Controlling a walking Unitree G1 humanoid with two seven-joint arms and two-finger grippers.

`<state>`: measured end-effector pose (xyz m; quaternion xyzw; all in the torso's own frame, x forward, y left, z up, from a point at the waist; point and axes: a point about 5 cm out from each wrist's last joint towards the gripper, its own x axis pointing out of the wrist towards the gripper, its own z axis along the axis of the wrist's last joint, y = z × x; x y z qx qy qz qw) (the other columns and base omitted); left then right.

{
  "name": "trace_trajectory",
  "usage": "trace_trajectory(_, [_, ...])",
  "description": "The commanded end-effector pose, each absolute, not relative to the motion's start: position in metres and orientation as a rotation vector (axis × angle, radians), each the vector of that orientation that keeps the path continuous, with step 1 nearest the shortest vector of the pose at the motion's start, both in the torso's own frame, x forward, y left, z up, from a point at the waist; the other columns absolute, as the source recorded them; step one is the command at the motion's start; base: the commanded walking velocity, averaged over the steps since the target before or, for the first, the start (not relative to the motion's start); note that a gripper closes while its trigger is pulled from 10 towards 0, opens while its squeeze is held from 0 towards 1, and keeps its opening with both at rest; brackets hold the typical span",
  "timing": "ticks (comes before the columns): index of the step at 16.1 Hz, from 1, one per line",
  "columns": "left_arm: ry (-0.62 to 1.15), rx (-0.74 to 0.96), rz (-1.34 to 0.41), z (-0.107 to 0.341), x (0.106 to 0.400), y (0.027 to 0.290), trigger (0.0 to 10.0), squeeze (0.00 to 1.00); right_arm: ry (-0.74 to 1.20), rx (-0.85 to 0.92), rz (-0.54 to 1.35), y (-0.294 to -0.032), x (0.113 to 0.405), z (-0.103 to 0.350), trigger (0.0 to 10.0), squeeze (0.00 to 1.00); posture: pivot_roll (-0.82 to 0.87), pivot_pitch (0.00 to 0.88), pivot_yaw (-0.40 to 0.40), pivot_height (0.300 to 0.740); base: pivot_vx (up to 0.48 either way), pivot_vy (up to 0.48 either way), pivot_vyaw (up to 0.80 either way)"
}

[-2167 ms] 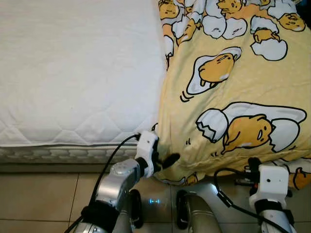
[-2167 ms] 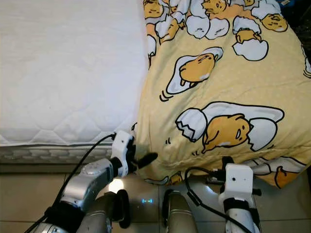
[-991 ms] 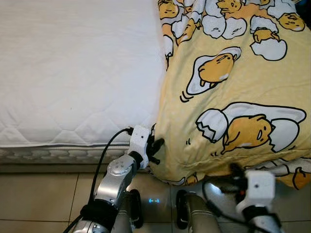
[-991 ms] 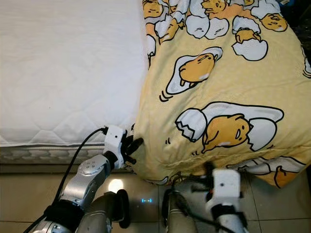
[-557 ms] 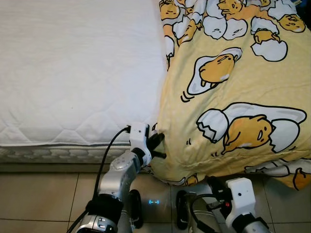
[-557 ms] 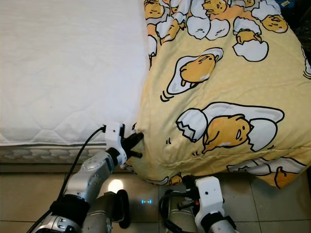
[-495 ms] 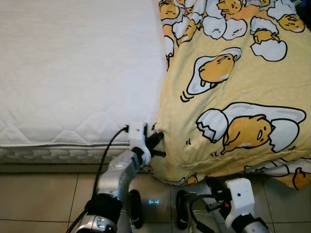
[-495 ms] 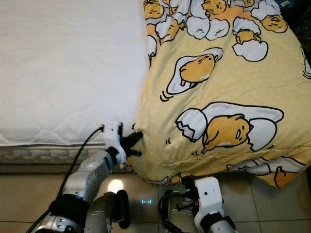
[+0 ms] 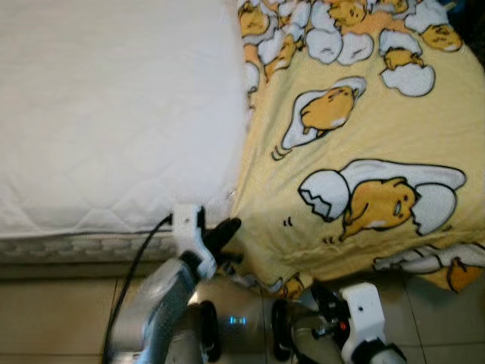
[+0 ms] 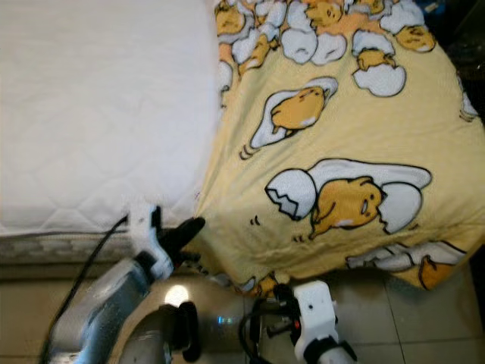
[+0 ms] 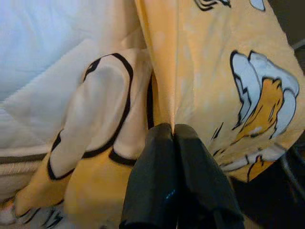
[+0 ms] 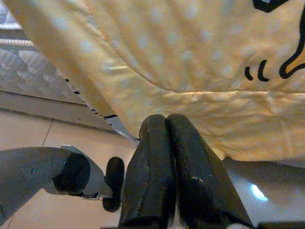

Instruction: Clean up the room

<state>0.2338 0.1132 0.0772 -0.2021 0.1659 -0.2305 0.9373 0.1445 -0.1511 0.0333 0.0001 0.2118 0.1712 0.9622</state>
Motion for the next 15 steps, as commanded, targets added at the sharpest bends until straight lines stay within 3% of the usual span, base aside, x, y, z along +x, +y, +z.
trace_trajectory(1, [0.435, -0.367, -0.403, 0.06, 0.213, 0.134, 0.0, 0.0, 0.463, 0.001, 0.352, -0.152, 0.139, 0.027, 10.0, 0.0, -0.07, 0.23, 0.007, 0.699, 0.0, 0.0, 0.0])
trace_trajectory(4, [0.452, -0.301, -0.41, 0.059, 0.197, 0.145, 0.0, 0.0, 0.463, 0.001, 0.356, -0.152, 0.14, 0.026, 10.0, 0.0, -0.06, 0.231, 0.004, 0.699, 0.0, 0.0, 0.0])
trace_trajectory(8, [0.486, -0.036, -0.469, 0.043, 0.168, 0.172, 0.0, 0.0, 0.473, 0.003, 0.372, -0.151, 0.139, 0.024, 10.0, 0.0, -0.06, 0.234, 0.0, 0.699, 0.0, 0.0, 0.0])
trace_trajectory(14, [0.466, 0.041, -0.442, 0.038, 0.175, 0.173, 0.0, 0.0, 0.458, -0.005, 0.356, -0.155, 0.145, 0.025, 10.0, 0.0, -0.06, 0.227, -0.003, 0.699, 0.0, 0.0, 0.0])
trace_trajectory(15, [0.437, 0.028, -0.406, 0.043, 0.189, 0.168, 4.0, 0.0, 0.442, -0.012, 0.336, -0.157, 0.149, 0.026, 10.0, 0.0, -0.06, 0.224, -0.006, 0.699, 0.0, 0.0, 0.0])
